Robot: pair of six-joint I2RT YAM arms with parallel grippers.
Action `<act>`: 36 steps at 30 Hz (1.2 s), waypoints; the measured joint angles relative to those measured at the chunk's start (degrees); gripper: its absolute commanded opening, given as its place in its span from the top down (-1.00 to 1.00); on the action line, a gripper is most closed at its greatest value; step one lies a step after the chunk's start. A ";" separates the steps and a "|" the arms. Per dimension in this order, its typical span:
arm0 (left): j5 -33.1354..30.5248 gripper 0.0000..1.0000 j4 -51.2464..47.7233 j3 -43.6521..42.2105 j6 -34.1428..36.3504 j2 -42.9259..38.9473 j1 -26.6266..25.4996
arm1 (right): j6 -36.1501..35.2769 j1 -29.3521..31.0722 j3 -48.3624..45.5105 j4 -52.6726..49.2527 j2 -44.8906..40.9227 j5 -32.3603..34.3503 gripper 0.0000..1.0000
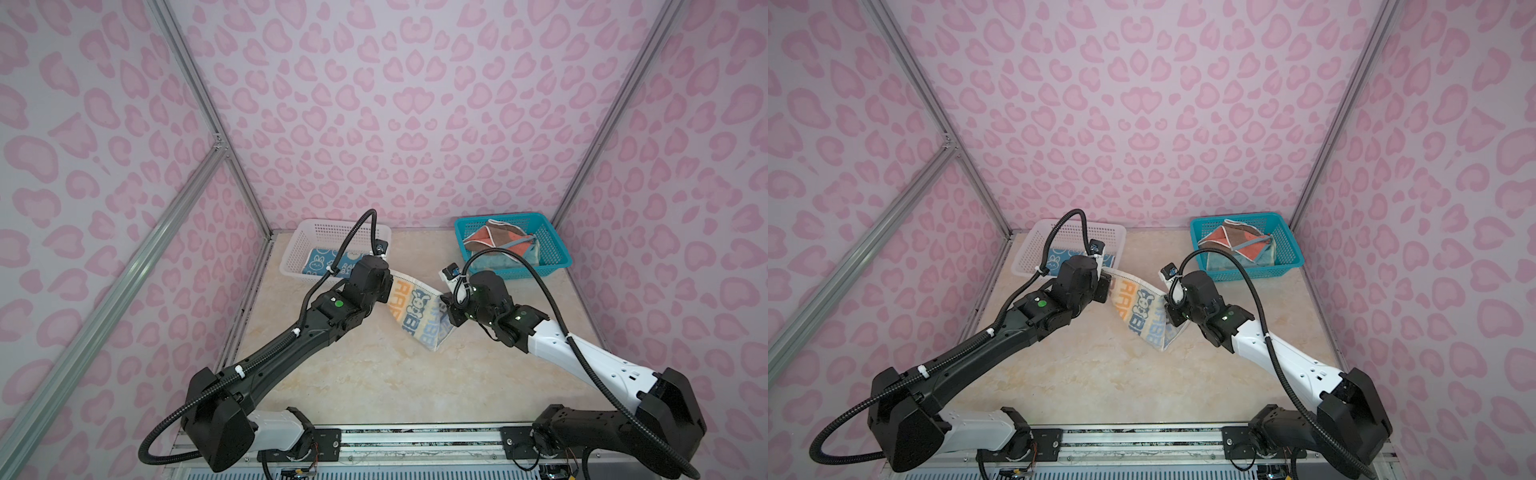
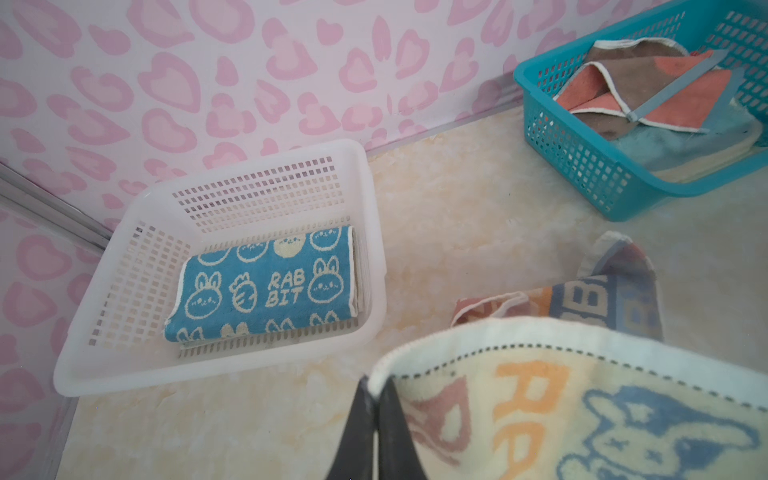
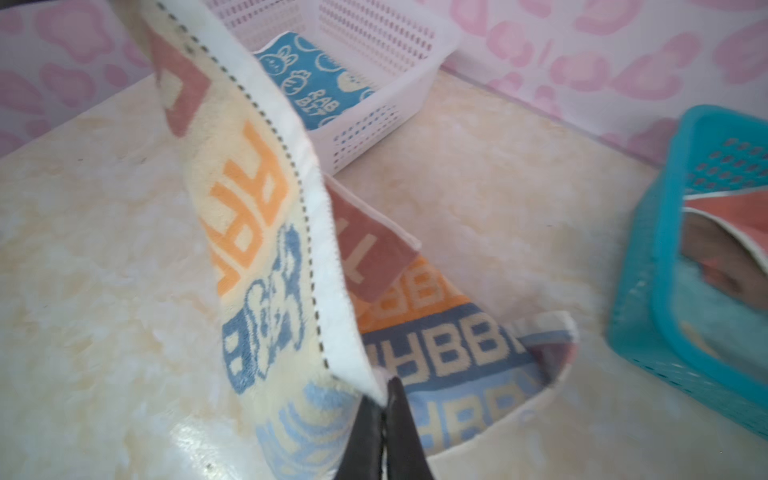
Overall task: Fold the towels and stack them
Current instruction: 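Lift the striped towel high with both grippers, spreading it open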
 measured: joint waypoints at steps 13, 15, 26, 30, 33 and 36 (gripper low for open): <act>9.62 0.94 -5.33 16.06 -1.11 -4.50 -0.13 | -8.83 -2.84 25.22 -14.91 -4.15 14.38 1.00; 11.15 0.94 -5.86 19.43 -1.11 -4.52 -0.20 | -10.40 -2.84 29.05 -16.15 -4.13 14.84 1.00; 19.04 0.94 -8.37 26.36 -3.30 -10.47 -0.70 | -16.70 3.89 40.50 -21.99 -8.48 15.04 1.00; 21.16 0.94 -8.72 25.40 -5.79 -15.50 -0.83 | -18.25 9.84 41.97 -24.30 -10.43 15.39 1.00; 22.75 0.94 -8.72 25.33 -7.06 -18.03 -0.87 | -18.99 12.63 43.43 -24.68 -10.99 15.65 1.00; 24.06 0.94 -8.79 25.29 -7.98 -19.19 -0.87 | -19.39 13.64 44.68 -24.96 -10.60 16.57 1.00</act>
